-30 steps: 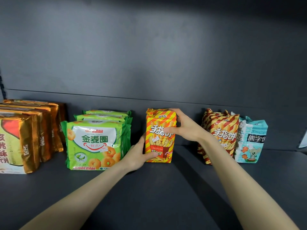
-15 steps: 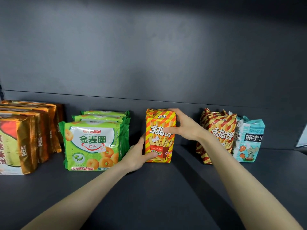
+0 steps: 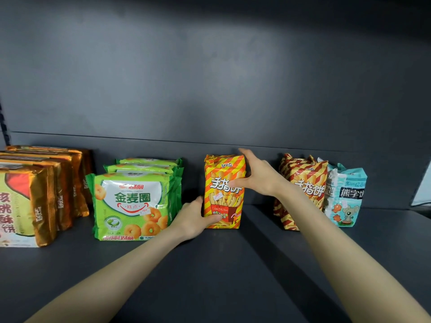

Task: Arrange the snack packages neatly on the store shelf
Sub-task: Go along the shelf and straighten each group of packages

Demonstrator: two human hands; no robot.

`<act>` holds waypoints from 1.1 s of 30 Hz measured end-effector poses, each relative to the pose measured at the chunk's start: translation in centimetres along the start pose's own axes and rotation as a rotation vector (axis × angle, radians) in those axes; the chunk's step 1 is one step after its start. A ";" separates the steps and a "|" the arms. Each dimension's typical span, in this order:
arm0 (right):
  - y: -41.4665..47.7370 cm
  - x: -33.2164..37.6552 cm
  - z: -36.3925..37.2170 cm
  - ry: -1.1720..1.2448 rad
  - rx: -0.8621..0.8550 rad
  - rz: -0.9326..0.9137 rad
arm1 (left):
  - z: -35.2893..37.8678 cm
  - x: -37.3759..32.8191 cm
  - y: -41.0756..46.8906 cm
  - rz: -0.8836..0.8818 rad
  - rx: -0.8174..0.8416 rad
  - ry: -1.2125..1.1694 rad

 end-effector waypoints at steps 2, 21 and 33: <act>-0.1 0.2 0.0 -0.036 0.012 0.005 | -0.2 -0.2 -0.2 -0.001 -0.002 0.045; -4.5 0.5 -2.8 -0.324 -0.073 0.030 | -1.8 -4.8 -4.9 0.103 -0.197 0.486; -8.5 -3.5 -10.8 -0.441 -0.174 0.047 | 1.0 -13.7 -3.0 0.391 -0.227 0.439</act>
Point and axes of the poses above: each hand's wrist, its own y-axis towards the middle knuckle, its own z-axis out of the palm, x = y × z, the point moved 5 cm from there along y, towards the middle knuckle, and after that the axes turned 7 degrees about -y, right-handed, at the moved point
